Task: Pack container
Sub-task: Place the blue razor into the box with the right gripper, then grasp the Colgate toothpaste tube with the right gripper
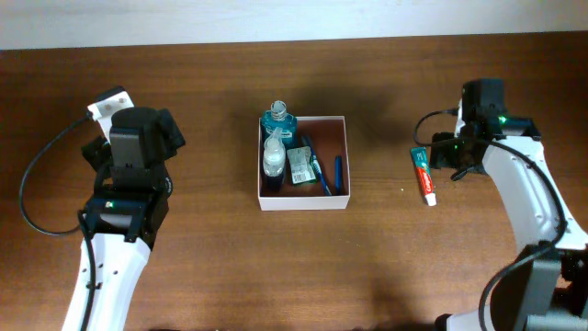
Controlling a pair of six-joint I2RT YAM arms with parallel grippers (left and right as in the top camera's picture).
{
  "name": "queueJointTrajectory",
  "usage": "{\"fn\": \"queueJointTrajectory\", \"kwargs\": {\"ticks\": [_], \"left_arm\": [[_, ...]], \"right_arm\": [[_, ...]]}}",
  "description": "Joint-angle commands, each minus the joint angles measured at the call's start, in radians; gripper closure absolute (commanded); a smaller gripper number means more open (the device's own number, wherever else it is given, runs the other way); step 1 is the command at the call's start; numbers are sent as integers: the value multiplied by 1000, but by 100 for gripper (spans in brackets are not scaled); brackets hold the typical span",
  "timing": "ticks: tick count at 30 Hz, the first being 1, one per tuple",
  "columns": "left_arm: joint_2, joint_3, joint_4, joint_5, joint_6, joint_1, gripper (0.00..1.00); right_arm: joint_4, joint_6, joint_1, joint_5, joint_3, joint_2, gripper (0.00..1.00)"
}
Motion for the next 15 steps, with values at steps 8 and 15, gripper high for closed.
{"fn": "queueJointTrajectory", "kwargs": {"ticks": [8, 15], "left_arm": [[5, 7, 2, -11, -14, 4, 0], [5, 7, 2, -10, -14, 4, 1]], "right_arm": [[92, -195, -3, -171, -92, 163, 26], [135, -216, -3, -174, -96, 203, 26]]}}
